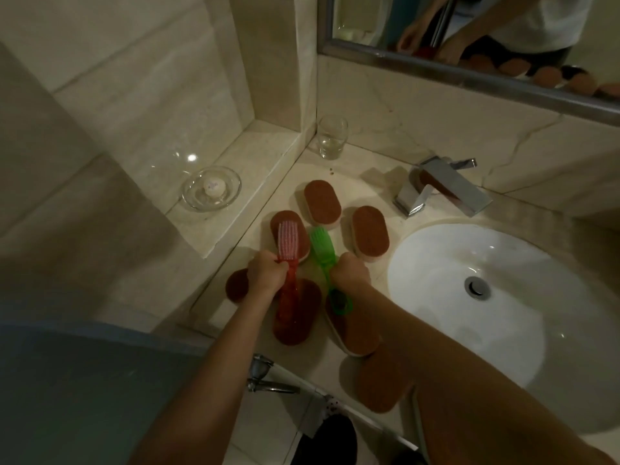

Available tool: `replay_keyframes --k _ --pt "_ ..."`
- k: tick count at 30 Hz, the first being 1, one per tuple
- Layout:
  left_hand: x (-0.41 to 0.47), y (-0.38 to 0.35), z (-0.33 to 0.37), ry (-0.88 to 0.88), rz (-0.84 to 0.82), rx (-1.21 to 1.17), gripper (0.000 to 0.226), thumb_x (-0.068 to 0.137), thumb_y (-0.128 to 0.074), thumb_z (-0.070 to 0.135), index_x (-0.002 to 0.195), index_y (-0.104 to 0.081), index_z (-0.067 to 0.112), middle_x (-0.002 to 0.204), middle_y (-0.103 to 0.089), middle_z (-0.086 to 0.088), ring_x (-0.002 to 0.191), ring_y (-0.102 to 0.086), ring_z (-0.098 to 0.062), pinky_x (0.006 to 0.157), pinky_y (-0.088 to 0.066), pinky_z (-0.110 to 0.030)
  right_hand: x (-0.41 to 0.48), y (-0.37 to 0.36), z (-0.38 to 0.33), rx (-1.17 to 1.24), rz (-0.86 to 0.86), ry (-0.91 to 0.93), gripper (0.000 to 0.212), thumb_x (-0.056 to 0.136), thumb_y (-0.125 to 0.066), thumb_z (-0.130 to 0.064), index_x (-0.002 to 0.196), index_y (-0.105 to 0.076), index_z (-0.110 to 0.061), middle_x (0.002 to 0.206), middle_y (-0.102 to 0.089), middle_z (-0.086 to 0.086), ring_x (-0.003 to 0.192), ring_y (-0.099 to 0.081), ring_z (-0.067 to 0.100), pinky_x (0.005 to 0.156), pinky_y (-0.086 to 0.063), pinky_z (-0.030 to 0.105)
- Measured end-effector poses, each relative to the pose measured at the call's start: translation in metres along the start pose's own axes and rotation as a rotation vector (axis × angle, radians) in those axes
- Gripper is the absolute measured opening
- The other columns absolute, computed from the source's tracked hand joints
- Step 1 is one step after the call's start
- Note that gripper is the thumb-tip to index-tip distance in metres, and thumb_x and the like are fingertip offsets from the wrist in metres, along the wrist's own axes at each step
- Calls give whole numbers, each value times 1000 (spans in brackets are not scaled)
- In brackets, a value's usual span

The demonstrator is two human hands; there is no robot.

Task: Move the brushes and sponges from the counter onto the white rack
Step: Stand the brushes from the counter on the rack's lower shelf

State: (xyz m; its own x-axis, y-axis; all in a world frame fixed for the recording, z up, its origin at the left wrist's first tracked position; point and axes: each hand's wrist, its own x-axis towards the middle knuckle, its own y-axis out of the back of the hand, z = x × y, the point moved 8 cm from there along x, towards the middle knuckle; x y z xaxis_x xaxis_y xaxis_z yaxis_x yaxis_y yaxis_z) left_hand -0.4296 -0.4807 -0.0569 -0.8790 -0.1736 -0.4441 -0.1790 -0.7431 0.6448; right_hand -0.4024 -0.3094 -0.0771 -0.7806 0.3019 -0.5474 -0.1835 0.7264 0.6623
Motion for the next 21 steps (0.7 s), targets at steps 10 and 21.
replay_keyframes --k 10,21 --pt "-14 19 11 -36 -51 -154 10 90 -47 3 92 -55 8 56 -50 -4 27 -46 -3 32 -36 -15 -40 33 -13 21 147 174 21 94 -42 -5 98 -60 6 85 -53 11 77 -53 21 66 -40 30" --pt "-106 -90 144 -448 -401 -40 32 78 -57 -6 64 -46 20 47 -54 0 25 -45 -1 45 -42 -22 -108 137 132 752 410 -94 9 88 -54 0 89 -49 -8 81 -60 12 63 -53 17 58 -42 27"
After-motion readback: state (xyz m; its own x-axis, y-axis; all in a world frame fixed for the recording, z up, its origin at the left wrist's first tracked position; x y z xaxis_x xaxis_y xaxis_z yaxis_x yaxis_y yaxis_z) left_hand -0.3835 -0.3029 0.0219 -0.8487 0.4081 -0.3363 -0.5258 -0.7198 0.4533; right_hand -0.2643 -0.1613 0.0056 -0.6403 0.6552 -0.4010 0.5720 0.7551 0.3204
